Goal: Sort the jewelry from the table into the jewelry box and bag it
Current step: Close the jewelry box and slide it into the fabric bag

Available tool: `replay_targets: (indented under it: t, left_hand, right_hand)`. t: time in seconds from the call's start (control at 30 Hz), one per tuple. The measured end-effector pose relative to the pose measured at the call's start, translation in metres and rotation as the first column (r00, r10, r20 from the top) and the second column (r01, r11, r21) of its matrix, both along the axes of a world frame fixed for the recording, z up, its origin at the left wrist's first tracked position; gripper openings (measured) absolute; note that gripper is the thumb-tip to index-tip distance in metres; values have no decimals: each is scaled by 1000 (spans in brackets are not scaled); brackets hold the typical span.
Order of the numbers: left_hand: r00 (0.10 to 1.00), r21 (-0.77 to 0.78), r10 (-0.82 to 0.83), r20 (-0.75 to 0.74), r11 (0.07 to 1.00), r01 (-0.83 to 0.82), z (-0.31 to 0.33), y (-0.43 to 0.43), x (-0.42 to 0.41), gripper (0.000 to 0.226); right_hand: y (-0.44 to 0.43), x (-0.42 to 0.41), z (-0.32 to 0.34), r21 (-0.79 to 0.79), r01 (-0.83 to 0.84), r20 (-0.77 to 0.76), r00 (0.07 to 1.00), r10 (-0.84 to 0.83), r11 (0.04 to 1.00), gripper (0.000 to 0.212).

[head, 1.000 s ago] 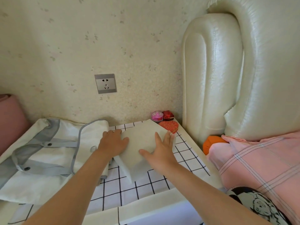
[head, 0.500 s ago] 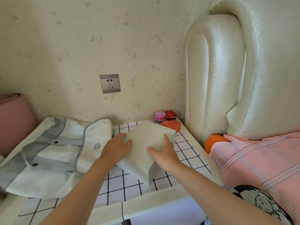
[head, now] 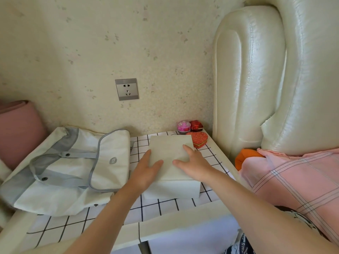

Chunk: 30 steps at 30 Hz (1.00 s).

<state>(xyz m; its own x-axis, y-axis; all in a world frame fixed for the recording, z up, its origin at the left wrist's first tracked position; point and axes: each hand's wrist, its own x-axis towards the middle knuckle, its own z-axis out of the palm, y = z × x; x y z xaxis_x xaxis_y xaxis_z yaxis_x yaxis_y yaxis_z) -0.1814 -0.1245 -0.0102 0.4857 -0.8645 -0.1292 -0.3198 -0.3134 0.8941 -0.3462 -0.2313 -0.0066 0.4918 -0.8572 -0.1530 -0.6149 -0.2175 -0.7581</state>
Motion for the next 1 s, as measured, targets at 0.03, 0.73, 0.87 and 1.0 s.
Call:
replay_targets:
  t: [0.03, 0.73, 0.87, 1.0]
  left_hand:
    - [1000, -19, 15, -12, 1000, -15, -1, 0, -2, 72]
    - [968, 0, -142, 207, 989, 145, 9, -29, -42, 74]
    - [935, 1, -58, 350, 998, 61, 21, -27, -7, 57]
    - [910, 20, 44, 412, 998, -57, 27, -9, 52, 52]
  right_hand:
    - [0, 0, -1, -19, -1, -5, 1000, 1, 1000, 89]
    - [-27, -19, 29, -389, -172, -358, 933, 24, 905, 69]
    - [-8, 11, 34, -428, -271, -349, 930, 119, 862, 59]
    - [4, 47, 37, -401, -305, -224, 947, 230, 864, 46]
